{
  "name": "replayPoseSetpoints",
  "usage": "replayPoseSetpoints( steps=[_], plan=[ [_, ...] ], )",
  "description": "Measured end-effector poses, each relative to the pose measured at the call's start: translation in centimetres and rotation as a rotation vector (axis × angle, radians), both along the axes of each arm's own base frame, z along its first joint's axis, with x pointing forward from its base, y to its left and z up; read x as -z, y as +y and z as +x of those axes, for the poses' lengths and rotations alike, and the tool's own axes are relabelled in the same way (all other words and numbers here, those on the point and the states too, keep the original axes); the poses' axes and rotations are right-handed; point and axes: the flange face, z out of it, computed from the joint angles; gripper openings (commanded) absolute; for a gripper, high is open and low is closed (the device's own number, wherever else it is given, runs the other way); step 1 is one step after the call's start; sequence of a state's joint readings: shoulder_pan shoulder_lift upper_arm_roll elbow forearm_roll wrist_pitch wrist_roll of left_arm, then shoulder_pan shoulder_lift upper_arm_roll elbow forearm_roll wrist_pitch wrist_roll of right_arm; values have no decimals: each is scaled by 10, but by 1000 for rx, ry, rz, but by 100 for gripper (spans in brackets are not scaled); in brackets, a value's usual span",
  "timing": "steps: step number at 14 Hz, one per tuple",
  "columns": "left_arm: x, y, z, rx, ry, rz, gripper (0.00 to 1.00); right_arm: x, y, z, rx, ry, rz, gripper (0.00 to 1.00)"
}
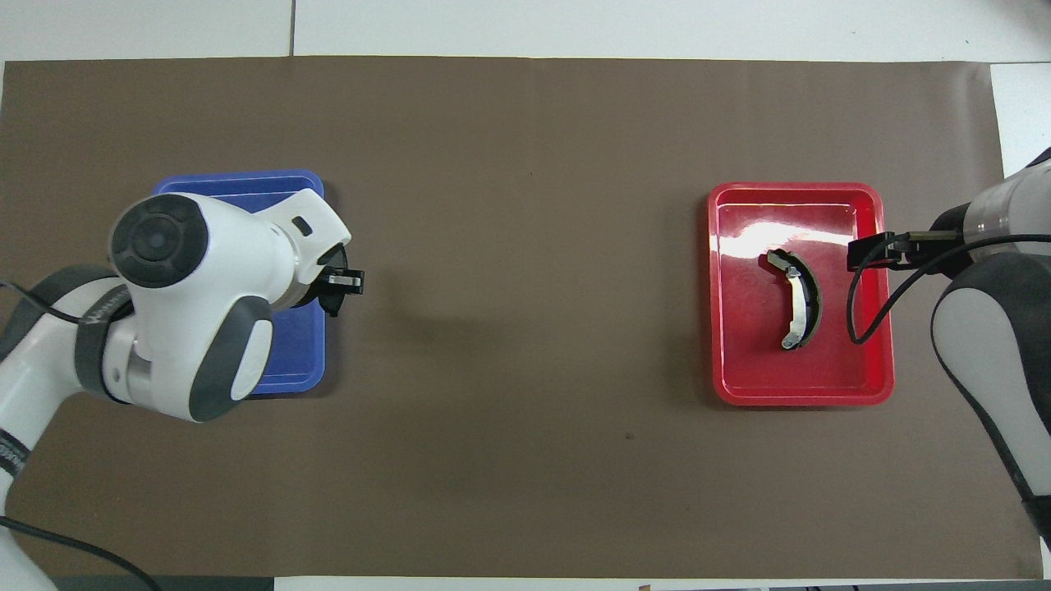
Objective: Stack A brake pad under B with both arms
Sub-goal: 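Lift the flat pad with the left gripper while the right gripper reaches the red tray, then set the flat pad on the table between the trays and open the left gripper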
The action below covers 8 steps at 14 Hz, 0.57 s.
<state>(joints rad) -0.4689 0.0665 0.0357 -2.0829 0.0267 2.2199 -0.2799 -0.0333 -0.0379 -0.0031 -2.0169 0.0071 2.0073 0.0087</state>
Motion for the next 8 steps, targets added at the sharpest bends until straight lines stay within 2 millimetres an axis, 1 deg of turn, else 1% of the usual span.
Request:
replayPoseSetpoints(
  steps=[1, 3, 4, 6, 7, 8],
  plan=[
    [12, -33, -7, -2, -11, -2, 8, 28, 0, -1, -13, -16, 7, 99],
    [28, -82, -15, -7, -22, -15, 8, 77, -2, -9, -34, -46, 32, 99],
    [34, -103, -15, -20, -25, -20, 9, 97, -3, -14, -51, -59, 40, 99],
    [50, -145, -17, -28, -27, -26, 12, 125, -4, -18, -69, -79, 36, 99],
    [60, -162, -19, -17, -32, -31, 13, 138, -4, -18, -70, -79, 33, 99],
    [70, -173, -23, -3, -35, -33, 16, 148, -4, -17, -70, -77, 32, 99]
  ],
)
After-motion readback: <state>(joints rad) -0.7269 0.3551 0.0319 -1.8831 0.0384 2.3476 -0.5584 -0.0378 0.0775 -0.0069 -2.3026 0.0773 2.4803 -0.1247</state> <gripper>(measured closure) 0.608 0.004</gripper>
